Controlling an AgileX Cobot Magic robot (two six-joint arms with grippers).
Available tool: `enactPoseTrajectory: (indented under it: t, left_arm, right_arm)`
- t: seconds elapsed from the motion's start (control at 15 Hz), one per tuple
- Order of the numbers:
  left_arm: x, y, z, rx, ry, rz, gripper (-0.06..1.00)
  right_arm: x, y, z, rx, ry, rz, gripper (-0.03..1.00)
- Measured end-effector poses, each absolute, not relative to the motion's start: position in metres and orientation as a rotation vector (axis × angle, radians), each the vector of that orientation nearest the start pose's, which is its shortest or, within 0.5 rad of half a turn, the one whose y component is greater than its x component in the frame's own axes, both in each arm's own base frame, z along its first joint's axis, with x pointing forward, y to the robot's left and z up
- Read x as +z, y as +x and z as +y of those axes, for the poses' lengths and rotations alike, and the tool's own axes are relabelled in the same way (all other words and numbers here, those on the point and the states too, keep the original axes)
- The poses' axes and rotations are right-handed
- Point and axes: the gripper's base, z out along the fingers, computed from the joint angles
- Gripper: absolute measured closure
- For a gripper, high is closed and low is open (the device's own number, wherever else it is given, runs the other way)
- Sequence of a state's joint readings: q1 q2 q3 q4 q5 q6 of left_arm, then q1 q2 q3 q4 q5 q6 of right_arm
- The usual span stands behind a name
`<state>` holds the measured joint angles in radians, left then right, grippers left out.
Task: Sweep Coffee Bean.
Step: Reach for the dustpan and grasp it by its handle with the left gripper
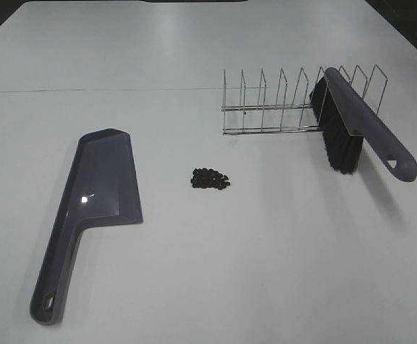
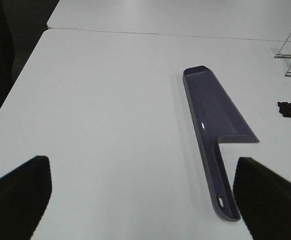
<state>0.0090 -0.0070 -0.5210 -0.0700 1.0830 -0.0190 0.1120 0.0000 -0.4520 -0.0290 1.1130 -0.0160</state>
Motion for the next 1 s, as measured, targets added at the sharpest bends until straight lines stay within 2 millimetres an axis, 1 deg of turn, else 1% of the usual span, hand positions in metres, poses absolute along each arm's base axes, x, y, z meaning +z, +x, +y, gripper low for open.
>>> enactPoseTrajectory:
  t: [1.0]
  left_arm:
    - [0.2814, -0.0082, -0.0057, -0.092, -0.027, 2.046, 0.04]
  right_arm:
    - [0.2598, -0.0019, -0.0027, 0.019, -0.136, 2.140, 0.28]
